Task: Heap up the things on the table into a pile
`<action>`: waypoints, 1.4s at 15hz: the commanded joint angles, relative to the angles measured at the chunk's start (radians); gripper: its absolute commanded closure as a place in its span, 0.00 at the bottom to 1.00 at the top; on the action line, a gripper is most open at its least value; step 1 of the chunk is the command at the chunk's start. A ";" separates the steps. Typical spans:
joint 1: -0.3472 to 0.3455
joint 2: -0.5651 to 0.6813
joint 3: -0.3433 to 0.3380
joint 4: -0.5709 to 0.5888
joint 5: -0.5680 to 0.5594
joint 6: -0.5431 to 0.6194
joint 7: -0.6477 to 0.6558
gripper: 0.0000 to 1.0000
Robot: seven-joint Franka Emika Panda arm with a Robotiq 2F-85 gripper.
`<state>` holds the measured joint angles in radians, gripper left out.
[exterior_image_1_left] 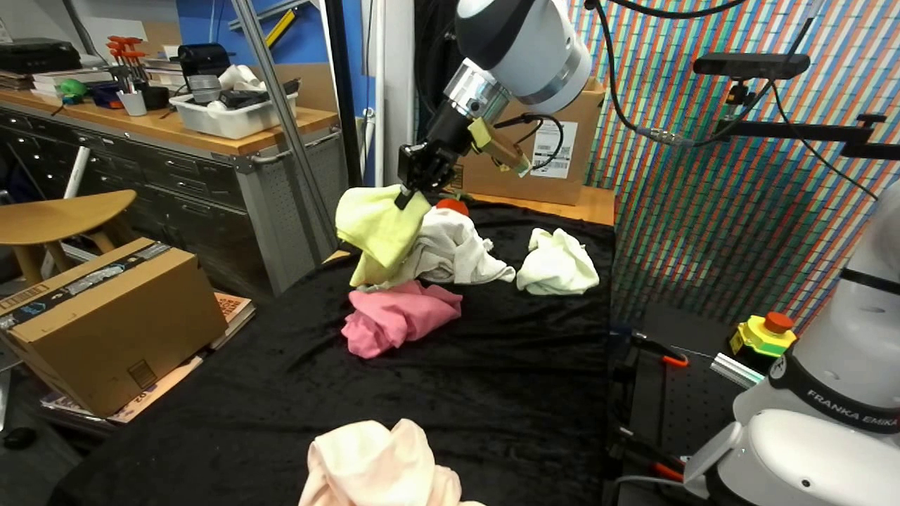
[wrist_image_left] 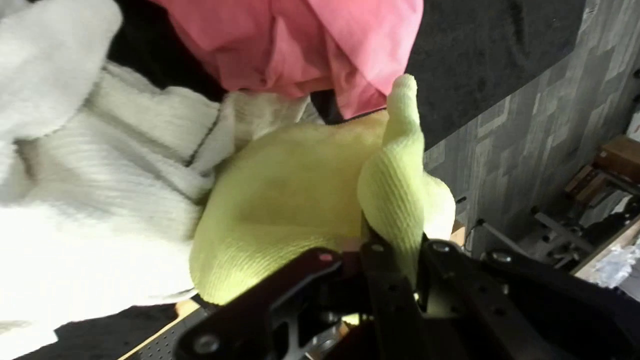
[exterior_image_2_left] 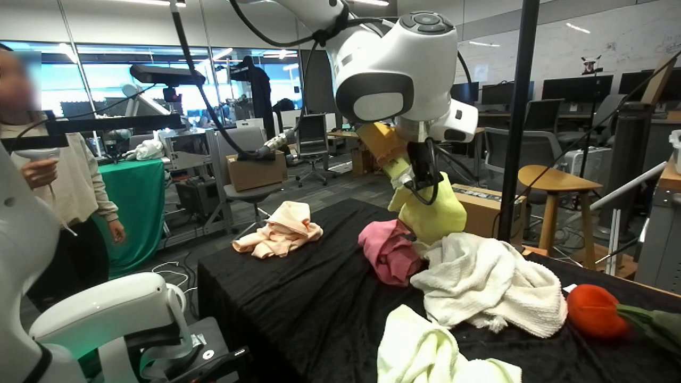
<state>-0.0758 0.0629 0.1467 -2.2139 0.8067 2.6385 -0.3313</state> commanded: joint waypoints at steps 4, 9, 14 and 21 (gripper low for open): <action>0.033 -0.100 -0.087 -0.137 -0.192 0.115 0.123 0.94; 0.029 -0.097 -0.114 -0.199 -0.529 0.126 0.355 0.94; 0.028 -0.102 -0.128 -0.212 -0.762 0.091 0.533 0.64; 0.024 -0.118 -0.132 -0.198 -0.917 0.078 0.661 0.16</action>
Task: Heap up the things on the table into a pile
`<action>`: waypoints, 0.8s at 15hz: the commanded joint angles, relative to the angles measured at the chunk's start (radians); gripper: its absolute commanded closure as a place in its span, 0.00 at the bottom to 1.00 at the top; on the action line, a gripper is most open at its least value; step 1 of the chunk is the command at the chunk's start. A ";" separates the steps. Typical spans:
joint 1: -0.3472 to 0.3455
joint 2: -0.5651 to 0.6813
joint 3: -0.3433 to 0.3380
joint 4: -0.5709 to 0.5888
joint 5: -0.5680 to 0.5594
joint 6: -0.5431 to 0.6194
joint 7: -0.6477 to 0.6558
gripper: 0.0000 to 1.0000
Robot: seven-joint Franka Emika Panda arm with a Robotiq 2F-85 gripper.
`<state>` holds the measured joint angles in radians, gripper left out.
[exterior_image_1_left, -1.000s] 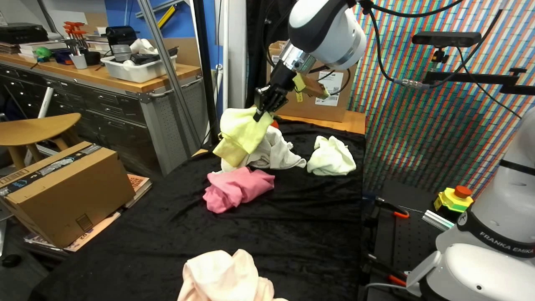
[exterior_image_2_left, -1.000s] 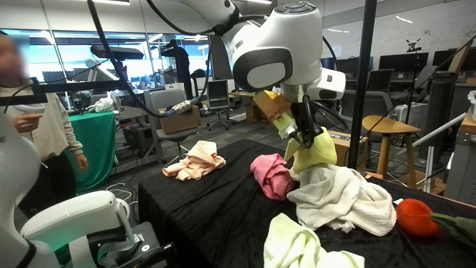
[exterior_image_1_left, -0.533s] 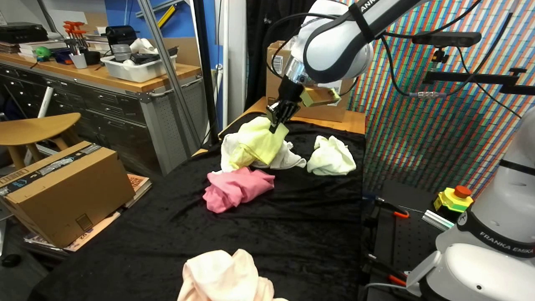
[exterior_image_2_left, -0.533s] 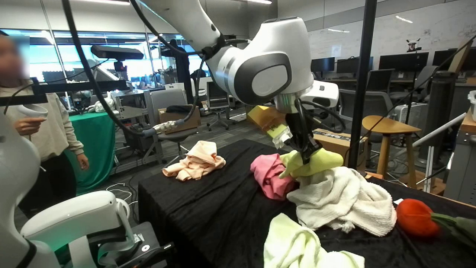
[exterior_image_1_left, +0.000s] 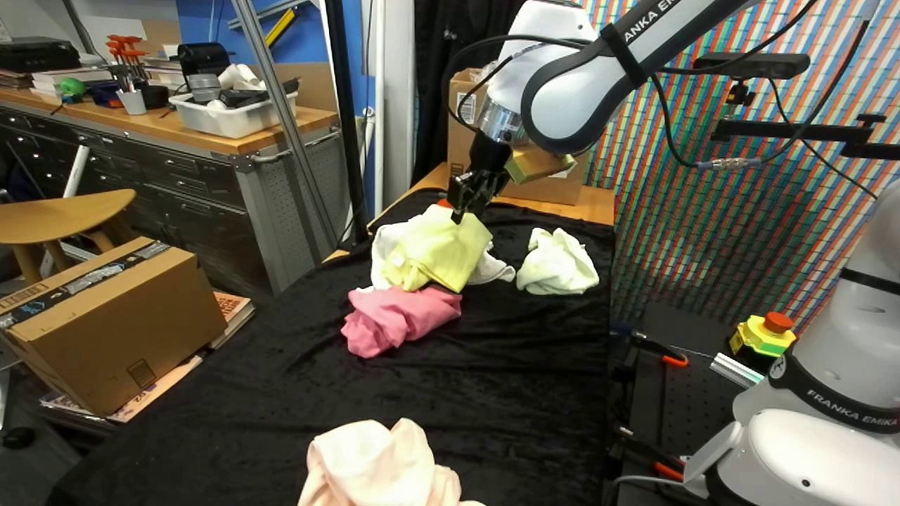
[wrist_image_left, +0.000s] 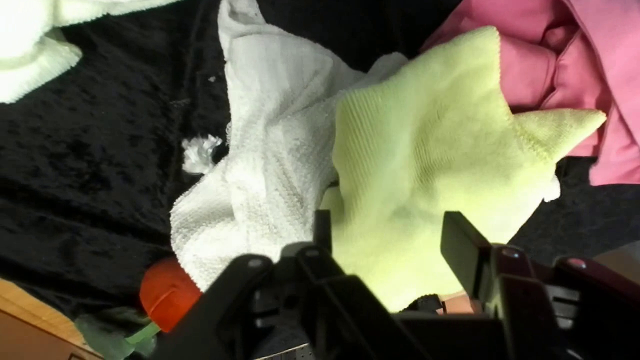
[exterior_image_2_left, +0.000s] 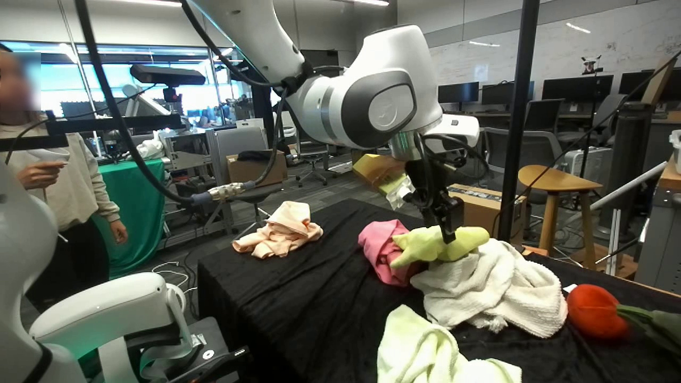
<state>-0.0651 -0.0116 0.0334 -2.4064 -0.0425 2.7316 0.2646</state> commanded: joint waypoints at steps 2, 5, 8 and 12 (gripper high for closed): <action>0.007 -0.045 -0.022 0.008 -0.119 -0.019 0.103 0.01; -0.001 -0.039 -0.031 0.040 -0.164 -0.024 0.142 0.00; -0.005 -0.020 -0.046 0.083 -0.165 -0.029 0.132 0.00; -0.009 0.025 -0.066 0.160 -0.145 -0.043 0.122 0.00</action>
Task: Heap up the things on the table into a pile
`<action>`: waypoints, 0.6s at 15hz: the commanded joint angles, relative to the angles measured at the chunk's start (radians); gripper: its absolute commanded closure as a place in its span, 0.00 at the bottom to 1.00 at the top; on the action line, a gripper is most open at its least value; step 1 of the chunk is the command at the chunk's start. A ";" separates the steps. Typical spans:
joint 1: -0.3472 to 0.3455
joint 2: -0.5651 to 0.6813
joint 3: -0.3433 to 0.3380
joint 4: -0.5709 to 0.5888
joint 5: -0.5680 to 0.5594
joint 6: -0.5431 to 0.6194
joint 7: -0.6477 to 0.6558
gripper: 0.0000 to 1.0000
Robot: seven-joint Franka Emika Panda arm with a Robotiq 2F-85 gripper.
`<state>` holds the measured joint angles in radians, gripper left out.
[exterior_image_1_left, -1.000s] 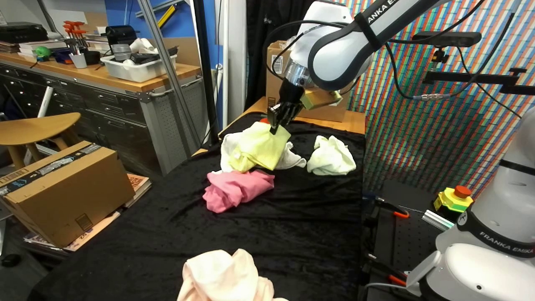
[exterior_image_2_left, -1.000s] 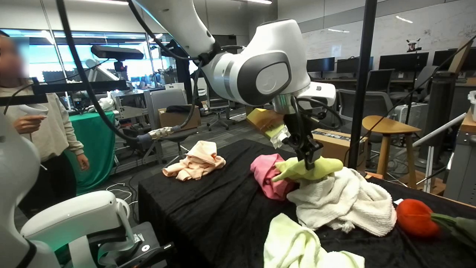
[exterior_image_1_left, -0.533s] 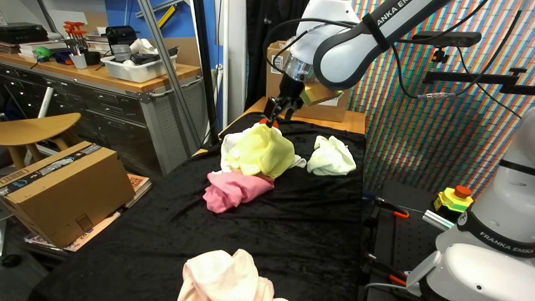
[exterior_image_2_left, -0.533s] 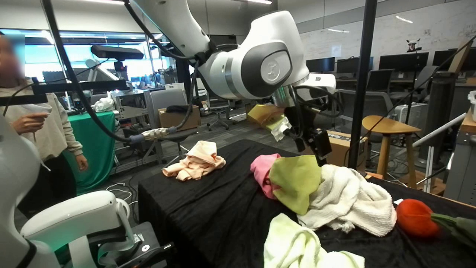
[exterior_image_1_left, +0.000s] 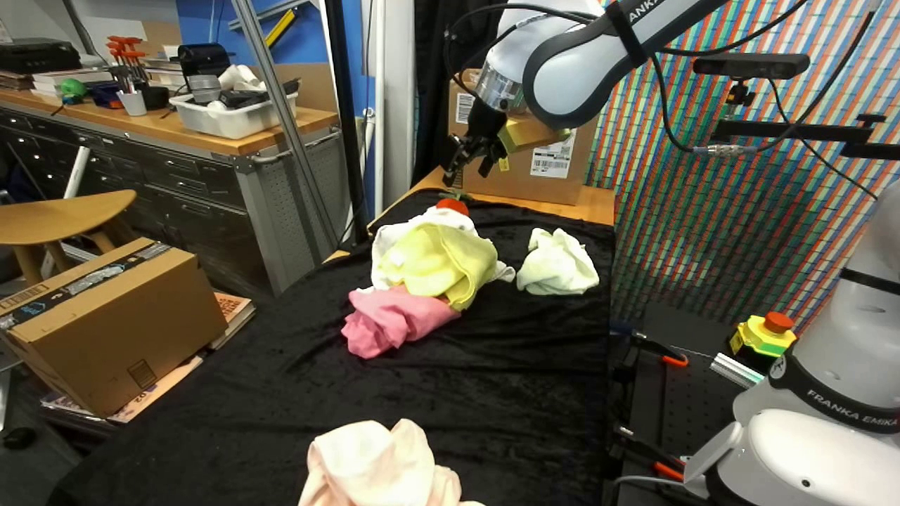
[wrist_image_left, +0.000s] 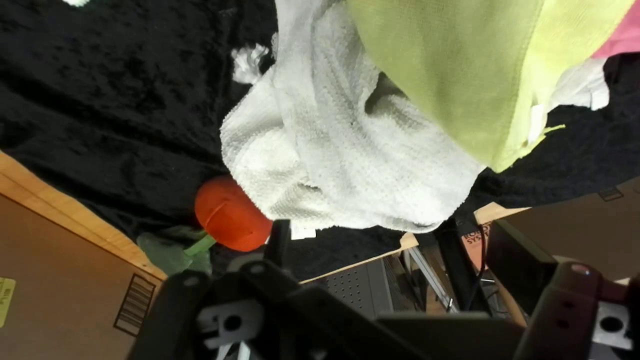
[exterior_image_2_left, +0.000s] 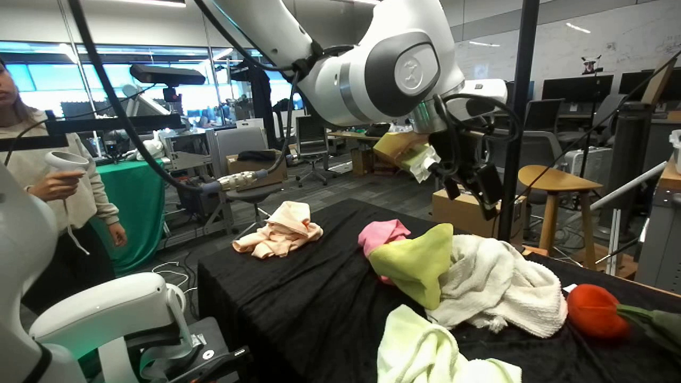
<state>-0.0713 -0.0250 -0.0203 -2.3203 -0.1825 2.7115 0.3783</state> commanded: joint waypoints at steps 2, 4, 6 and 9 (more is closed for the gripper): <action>0.001 0.071 -0.022 0.116 0.015 -0.033 0.003 0.00; 0.004 0.106 -0.029 0.156 0.058 -0.037 -0.027 0.00; 0.001 0.145 -0.037 0.193 0.091 -0.028 -0.062 0.00; -0.012 0.202 -0.054 0.255 0.134 -0.034 -0.127 0.00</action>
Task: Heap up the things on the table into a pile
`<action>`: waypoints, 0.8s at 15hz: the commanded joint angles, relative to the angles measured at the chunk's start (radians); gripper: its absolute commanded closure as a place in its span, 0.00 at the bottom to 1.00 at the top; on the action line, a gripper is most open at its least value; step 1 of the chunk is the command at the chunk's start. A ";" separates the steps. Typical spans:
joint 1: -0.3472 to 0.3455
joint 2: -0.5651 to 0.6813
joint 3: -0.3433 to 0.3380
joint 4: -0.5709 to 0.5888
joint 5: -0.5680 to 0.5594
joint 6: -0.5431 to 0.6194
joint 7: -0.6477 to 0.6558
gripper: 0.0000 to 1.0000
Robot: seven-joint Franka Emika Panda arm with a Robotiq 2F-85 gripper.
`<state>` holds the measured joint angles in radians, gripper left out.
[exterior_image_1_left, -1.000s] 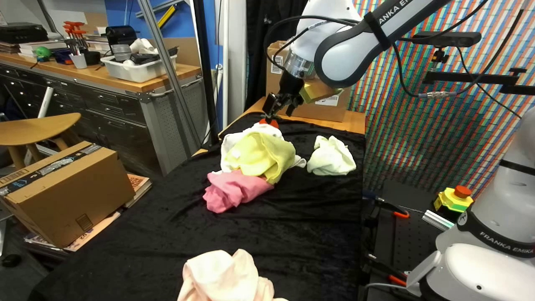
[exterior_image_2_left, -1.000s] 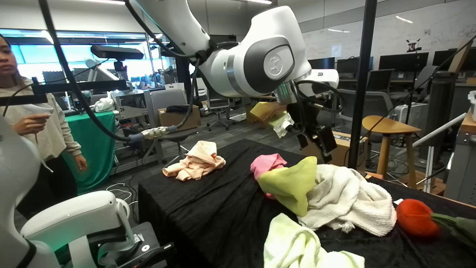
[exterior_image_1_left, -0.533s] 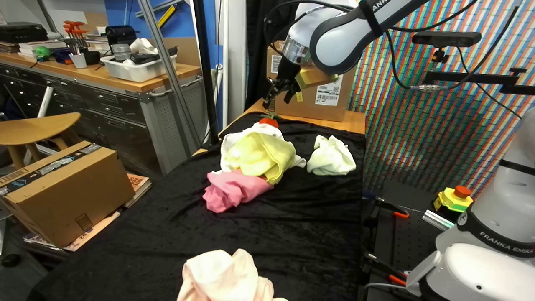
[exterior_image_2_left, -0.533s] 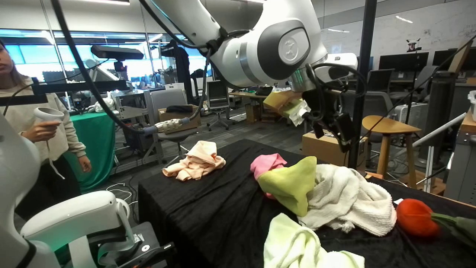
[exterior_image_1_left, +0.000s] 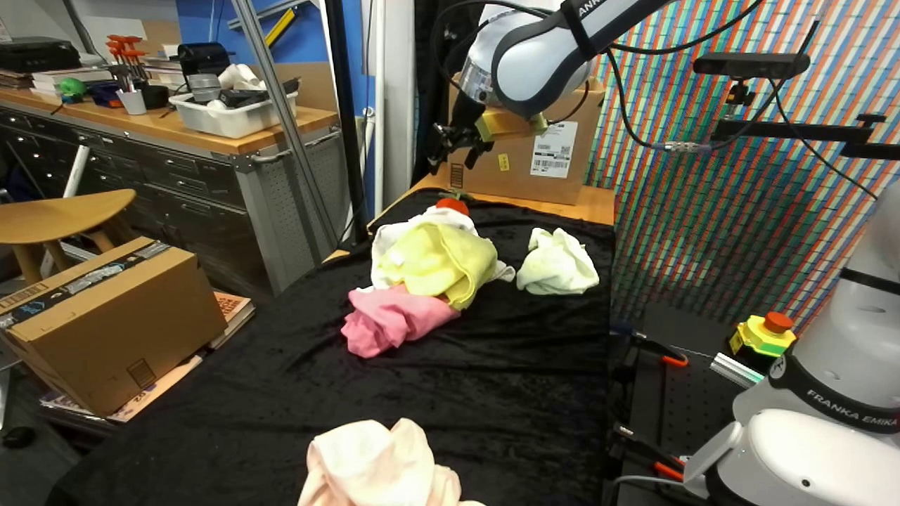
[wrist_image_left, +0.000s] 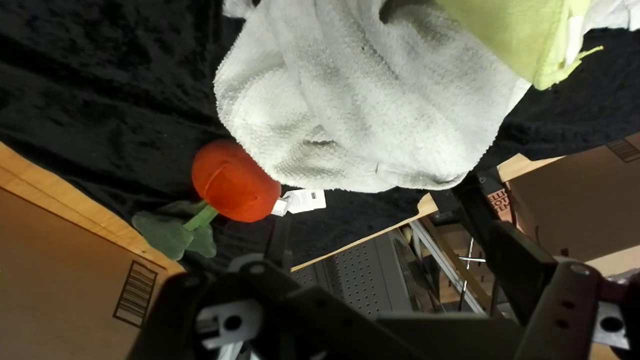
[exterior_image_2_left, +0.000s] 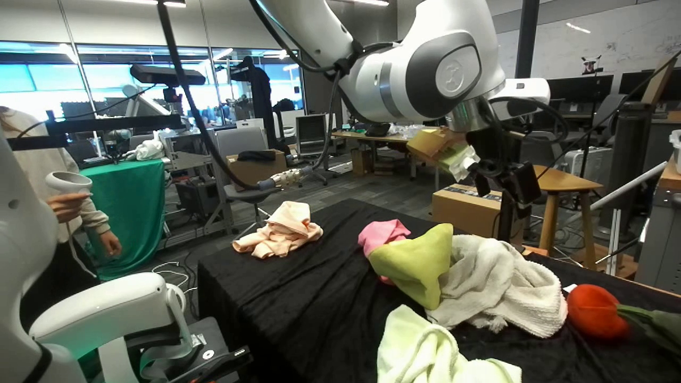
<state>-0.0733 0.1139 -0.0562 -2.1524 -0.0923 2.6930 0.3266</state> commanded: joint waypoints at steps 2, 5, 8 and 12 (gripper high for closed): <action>-0.020 0.102 -0.032 0.133 0.055 -0.028 -0.115 0.00; -0.026 0.167 -0.061 0.200 0.029 -0.033 -0.133 0.00; -0.041 0.228 -0.063 0.260 0.054 -0.047 -0.175 0.00; -0.063 0.298 -0.055 0.329 0.088 -0.084 -0.210 0.00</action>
<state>-0.1208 0.3492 -0.1154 -1.9123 -0.0439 2.6475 0.1605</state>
